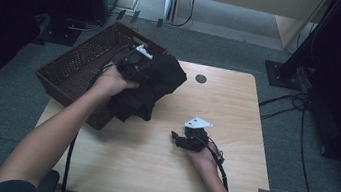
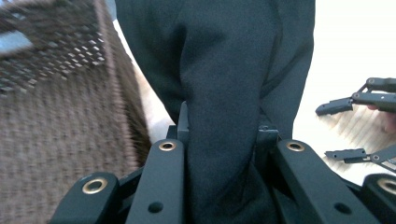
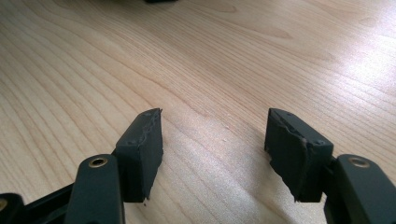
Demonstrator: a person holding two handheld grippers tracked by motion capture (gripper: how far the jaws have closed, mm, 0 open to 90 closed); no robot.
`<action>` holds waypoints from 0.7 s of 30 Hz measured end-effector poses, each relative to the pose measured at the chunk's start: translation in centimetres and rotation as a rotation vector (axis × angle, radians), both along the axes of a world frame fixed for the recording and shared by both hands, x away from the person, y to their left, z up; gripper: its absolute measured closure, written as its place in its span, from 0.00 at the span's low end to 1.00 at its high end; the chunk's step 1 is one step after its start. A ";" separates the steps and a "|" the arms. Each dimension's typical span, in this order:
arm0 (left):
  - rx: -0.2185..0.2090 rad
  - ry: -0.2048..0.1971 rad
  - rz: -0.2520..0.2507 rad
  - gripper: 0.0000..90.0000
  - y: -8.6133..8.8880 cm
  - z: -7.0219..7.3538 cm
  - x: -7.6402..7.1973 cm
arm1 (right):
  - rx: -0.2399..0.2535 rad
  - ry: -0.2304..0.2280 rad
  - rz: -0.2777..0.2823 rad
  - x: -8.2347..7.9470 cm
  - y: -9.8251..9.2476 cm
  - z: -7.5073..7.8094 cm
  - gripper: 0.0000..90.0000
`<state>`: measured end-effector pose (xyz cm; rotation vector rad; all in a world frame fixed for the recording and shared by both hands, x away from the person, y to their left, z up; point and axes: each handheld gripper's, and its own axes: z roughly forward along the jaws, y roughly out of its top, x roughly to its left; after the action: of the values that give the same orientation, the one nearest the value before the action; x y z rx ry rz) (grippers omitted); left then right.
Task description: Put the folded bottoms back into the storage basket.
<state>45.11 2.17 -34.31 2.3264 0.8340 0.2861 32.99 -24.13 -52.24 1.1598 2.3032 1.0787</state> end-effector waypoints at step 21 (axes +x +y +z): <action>0.031 -0.102 0.124 0.81 6.8 6.5 4.0 | 0.000 0.000 -0.003 0.0 0.0 0.0 0.40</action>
<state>49.12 8.98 -27.77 2.2716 0.9308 0.4707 33.00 -24.13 -52.25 1.1625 2.3010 1.0777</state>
